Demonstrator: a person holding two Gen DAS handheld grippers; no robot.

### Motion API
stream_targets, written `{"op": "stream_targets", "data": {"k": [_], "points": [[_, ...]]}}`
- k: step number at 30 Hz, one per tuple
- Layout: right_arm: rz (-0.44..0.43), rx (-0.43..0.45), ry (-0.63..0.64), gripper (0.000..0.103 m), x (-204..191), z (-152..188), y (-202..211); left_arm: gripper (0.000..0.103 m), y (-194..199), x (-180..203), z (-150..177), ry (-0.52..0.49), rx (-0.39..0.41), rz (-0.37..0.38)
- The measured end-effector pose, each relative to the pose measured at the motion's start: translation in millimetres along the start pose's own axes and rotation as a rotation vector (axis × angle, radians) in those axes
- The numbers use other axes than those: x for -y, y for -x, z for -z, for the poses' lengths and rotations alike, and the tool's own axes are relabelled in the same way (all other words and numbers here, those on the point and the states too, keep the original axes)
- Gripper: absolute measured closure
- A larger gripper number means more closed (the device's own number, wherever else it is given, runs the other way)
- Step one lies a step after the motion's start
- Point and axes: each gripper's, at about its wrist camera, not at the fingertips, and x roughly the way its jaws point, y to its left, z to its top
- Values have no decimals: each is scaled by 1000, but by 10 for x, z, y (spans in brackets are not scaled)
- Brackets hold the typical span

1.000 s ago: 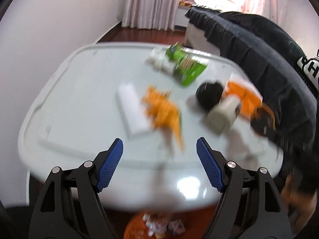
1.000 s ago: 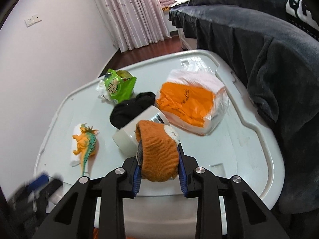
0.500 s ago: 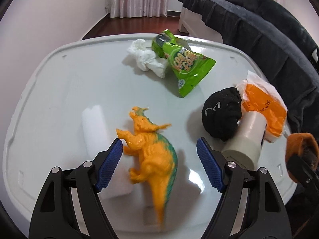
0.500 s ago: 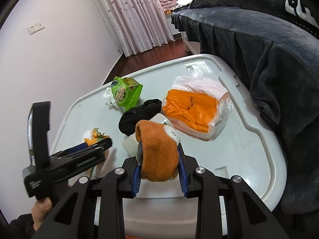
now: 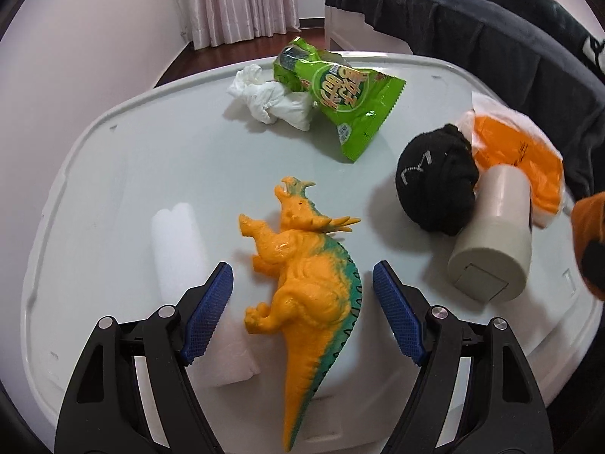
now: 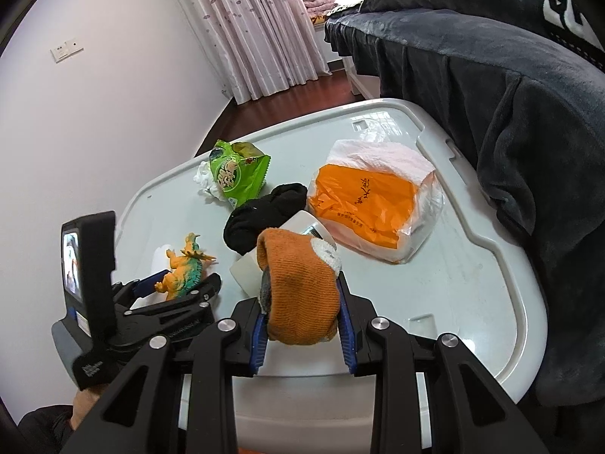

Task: Collect trash
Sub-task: 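Grasp the orange toy dinosaur with the left tool while the right tool holds the sock, then carry the dinosaur and sock over the orange bucket and open both tools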

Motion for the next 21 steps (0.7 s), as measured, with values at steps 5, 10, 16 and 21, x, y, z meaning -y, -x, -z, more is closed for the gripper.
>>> {"op": "stream_targets", "data": {"k": [5, 10, 16, 21], "points": [[-1, -2, -12, 72, 19, 1, -8, 42, -29, -12, -38, 22, 0, 17], [-2, -4, 0, 72, -3, 9, -13, 53, 4, 147, -36, -46, 23, -22], [2, -5, 0, 72, -5, 4, -29, 53, 71, 158, -8, -18, 44, -73], [9, -5, 0, 72, 0, 10, -44, 53, 223, 112, -16, 9, 90, -102]]}}
